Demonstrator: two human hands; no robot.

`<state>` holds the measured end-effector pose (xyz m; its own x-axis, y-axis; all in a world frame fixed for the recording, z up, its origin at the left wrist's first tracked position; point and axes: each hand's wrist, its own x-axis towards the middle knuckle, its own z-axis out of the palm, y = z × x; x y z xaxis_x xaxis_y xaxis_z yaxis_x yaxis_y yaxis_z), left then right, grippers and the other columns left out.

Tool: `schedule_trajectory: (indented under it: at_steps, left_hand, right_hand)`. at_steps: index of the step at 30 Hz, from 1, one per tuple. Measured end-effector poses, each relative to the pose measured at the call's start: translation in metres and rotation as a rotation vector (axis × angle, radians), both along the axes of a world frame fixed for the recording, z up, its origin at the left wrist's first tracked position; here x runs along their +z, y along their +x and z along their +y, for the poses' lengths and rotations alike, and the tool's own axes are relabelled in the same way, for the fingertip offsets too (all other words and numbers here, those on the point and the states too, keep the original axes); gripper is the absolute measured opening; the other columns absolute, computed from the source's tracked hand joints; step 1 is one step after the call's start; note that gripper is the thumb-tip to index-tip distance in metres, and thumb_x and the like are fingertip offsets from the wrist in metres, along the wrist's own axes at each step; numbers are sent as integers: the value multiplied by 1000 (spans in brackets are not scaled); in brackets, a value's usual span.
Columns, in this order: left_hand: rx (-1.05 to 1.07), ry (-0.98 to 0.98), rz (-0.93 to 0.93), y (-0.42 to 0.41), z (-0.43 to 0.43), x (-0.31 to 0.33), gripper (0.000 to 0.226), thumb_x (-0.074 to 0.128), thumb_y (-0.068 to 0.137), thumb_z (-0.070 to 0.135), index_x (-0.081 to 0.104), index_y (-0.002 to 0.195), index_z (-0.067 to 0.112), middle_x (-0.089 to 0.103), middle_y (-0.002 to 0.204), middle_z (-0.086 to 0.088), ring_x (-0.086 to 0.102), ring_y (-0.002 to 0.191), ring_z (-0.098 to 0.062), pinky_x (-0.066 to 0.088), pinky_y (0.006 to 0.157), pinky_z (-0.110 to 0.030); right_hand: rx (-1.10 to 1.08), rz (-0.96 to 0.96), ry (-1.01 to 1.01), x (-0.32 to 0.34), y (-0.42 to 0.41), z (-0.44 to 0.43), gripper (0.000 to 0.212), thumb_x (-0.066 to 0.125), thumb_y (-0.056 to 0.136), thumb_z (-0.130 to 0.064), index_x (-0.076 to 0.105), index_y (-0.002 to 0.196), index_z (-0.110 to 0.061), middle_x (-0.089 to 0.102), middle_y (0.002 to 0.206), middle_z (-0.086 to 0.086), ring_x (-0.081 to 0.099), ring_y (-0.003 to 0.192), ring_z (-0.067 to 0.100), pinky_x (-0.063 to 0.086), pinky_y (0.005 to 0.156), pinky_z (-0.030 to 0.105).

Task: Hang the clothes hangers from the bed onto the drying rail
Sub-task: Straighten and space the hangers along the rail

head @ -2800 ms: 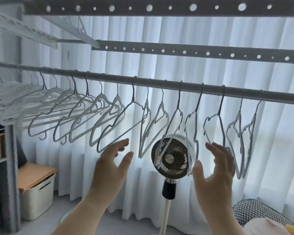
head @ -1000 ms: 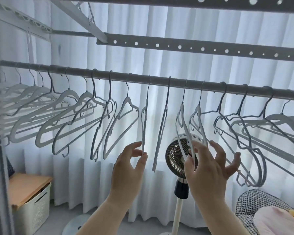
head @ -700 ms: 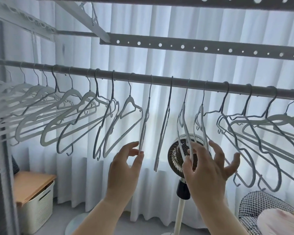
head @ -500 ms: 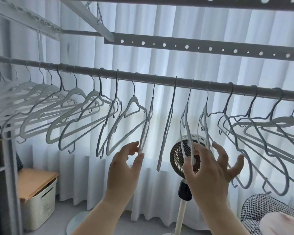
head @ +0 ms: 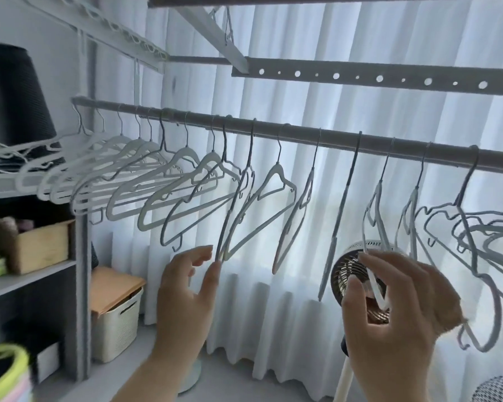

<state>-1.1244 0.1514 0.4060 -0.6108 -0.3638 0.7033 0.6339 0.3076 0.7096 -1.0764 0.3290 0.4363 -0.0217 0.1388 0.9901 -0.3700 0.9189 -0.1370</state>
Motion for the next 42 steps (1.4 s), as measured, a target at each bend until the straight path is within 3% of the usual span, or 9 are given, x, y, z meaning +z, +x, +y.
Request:
schedule_trajectory:
  at_steps: [7, 12, 17, 20, 23, 26, 34, 37, 42]
  left_hand:
    - [-201, -41, -111, -25, -23, -5, 29, 60, 87, 17, 47, 91, 43, 57, 94, 29, 49, 90, 25, 36, 81, -3]
    - [-404, -100, -149, -49, -40, -3, 25, 55, 89, 19, 46, 92, 42, 53, 88, 53, 46, 90, 30, 30, 77, 10]
    - [-601, -111, -146, -65, -49, -3, 12, 55, 86, 33, 49, 93, 40, 57, 85, 49, 50, 89, 27, 32, 75, 9]
    - [-688, -110, -92, -73, -48, -6, 27, 47, 72, 51, 50, 96, 38, 61, 88, 43, 54, 92, 22, 34, 76, 7]
    - [-749, -113, -90, -77, -48, -7, 23, 47, 73, 48, 51, 94, 39, 62, 85, 42, 55, 91, 20, 35, 76, 5]
    - [-759, -125, -73, -77, -48, -9, 34, 38, 66, 58, 51, 94, 42, 60, 85, 45, 54, 93, 19, 35, 79, 5]
    - [-641, -109, -125, -77, -50, -9, 30, 45, 62, 59, 49, 89, 47, 66, 83, 13, 51, 93, 15, 30, 74, 9]
    - [-600, -103, -164, -77, -52, -7, 15, 56, 76, 39, 48, 86, 48, 64, 84, 9, 50, 88, 19, 29, 71, 9]
    - [-571, -105, -168, -77, -54, -6, 31, 61, 86, 16, 51, 82, 46, 65, 80, 11, 51, 85, 18, 33, 68, 7]
  right_hand:
    - [448, -114, 52, -23, -15, -62, 13, 44, 91, -24, 57, 94, -22, 59, 90, -13, 48, 76, -10, 38, 74, -1]
    - [395, -272, -101, -38, -47, -106, 24, 46, 77, -24, 54, 97, -33, 52, 103, -28, 47, 64, -15, 40, 64, -1]
    - [349, -307, -271, -42, -66, -131, 32, 45, 75, -34, 48, 106, -40, 41, 117, -42, 53, 70, -12, 40, 67, -1]
    - [300, -368, -348, -41, -71, -137, 24, 42, 70, -44, 48, 94, -44, 54, 101, -31, 54, 73, -13, 39, 66, -1]
    - [274, -460, -439, -37, -73, -140, 29, 37, 63, -54, 43, 91, -48, 61, 89, -29, 54, 78, -11, 39, 69, 0]
    - [250, -502, -445, -32, -73, -143, 31, 35, 62, -56, 42, 90, -48, 45, 101, -52, 54, 80, -12, 39, 66, 0]
    - [190, -576, -426, -23, -69, -142, 31, 34, 61, -59, 36, 91, -52, 41, 100, -54, 53, 80, -8, 38, 62, 10]
    - [216, -592, -425, -22, -70, -141, 24, 46, 69, -42, 37, 89, -51, 43, 99, -52, 52, 78, -1, 38, 63, 10]
    - [207, -600, -412, -22, -73, -138, 41, 63, 81, -24, 35, 87, -53, 41, 96, -56, 49, 85, 7, 37, 62, 10]
